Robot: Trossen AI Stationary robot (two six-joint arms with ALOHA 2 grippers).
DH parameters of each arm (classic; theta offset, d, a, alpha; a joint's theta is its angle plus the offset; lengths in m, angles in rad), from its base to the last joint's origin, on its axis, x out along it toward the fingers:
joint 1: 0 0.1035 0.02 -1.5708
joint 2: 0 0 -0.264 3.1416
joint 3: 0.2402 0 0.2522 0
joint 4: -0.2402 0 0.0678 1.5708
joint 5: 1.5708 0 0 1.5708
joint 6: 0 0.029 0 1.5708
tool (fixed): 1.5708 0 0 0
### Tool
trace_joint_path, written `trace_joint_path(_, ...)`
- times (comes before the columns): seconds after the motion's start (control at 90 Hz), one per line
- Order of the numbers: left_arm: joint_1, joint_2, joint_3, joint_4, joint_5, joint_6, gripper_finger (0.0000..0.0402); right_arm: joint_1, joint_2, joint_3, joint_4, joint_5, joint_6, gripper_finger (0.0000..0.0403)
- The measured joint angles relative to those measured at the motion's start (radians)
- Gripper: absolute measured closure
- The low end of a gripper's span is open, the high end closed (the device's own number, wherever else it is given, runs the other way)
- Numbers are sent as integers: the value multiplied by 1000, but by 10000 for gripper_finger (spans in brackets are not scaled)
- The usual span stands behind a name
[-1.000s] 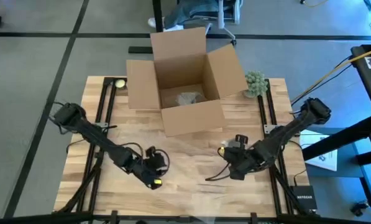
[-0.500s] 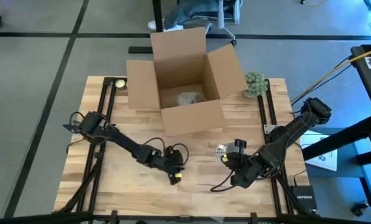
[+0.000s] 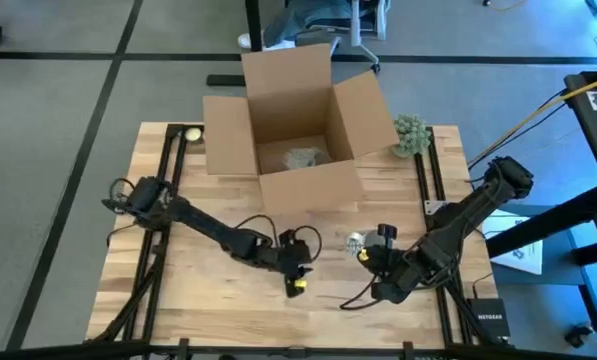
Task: Wrap mug
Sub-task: Wrap the white patterned mug with the transparent bubble wrap
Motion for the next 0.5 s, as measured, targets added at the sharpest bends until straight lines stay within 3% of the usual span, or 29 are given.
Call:
trace_joint_path(0.111, -64, -86, 0, -155, -45, -54, 314, -2, 0, 10, 99, -16, -53, 398)
trace_joint_path(0.289, -183, -202, 0, -464, -235, -234, 314, -18, 15, 13, 315, -42, -143, 398)
trace_joint_path(0.5, -264, -232, -43, -689, -239, -468, 314, -65, 95, 13, 435, -95, -186, 398)
